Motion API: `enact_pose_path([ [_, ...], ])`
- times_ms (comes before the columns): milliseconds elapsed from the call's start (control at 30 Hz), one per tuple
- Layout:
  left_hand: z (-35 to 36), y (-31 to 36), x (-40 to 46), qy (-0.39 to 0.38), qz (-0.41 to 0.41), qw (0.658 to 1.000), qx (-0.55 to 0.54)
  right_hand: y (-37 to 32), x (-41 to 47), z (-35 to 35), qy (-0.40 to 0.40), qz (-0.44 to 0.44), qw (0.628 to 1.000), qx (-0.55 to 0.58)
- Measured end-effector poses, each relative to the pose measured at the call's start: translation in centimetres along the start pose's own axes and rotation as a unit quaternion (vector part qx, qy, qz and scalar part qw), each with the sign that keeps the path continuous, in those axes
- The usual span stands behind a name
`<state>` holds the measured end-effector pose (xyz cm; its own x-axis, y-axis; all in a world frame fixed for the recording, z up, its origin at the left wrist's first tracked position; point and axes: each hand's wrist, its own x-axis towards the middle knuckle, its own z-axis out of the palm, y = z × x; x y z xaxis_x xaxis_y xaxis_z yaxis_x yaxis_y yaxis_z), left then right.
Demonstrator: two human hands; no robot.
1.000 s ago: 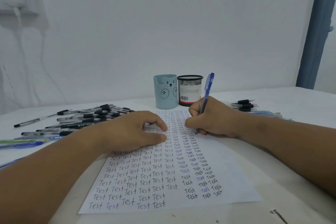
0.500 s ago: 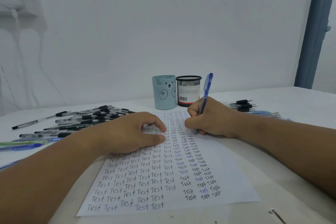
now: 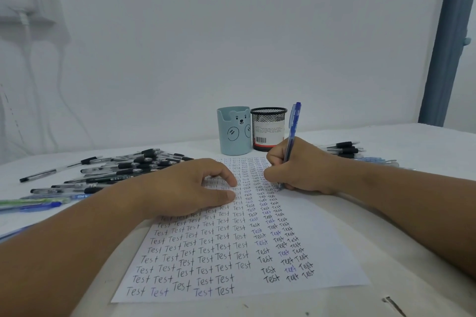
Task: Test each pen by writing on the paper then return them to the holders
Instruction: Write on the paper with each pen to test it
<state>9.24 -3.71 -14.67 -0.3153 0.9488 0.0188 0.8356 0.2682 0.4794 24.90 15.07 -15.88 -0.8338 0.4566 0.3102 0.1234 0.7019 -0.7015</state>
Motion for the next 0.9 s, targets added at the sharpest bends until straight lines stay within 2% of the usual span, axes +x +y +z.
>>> enact_pose_path([
  [267, -0.1, -0.1, -0.1, -0.003, -0.003, 1.000, -0.004, -0.1, 0.0, -0.1, 0.012, -0.012, 1.000, -0.023],
  [467, -0.1, -0.1, -0.1, -0.007, -0.004, 1.000, -0.014, -0.1, -0.1, -0.1, -0.001, 0.009, 1.000, 0.000],
  [667, -0.1, 0.0, -0.1, -0.005, -0.008, 1.000, -0.016, -0.2, -0.2, -0.1, 0.007, -0.010, 0.999, -0.034],
  [800, -0.2, -0.2, 0.0, -0.006, -0.009, 1.000, -0.017, -0.8, -0.1, -0.6, 0.046, 0.016, 0.996, 0.072],
  [900, -0.3, -0.2, -0.1, -0.010, -0.012, 1.000, -0.016, -1.9, 0.4, -1.5, 0.048, -0.014, 0.987, 0.151],
])
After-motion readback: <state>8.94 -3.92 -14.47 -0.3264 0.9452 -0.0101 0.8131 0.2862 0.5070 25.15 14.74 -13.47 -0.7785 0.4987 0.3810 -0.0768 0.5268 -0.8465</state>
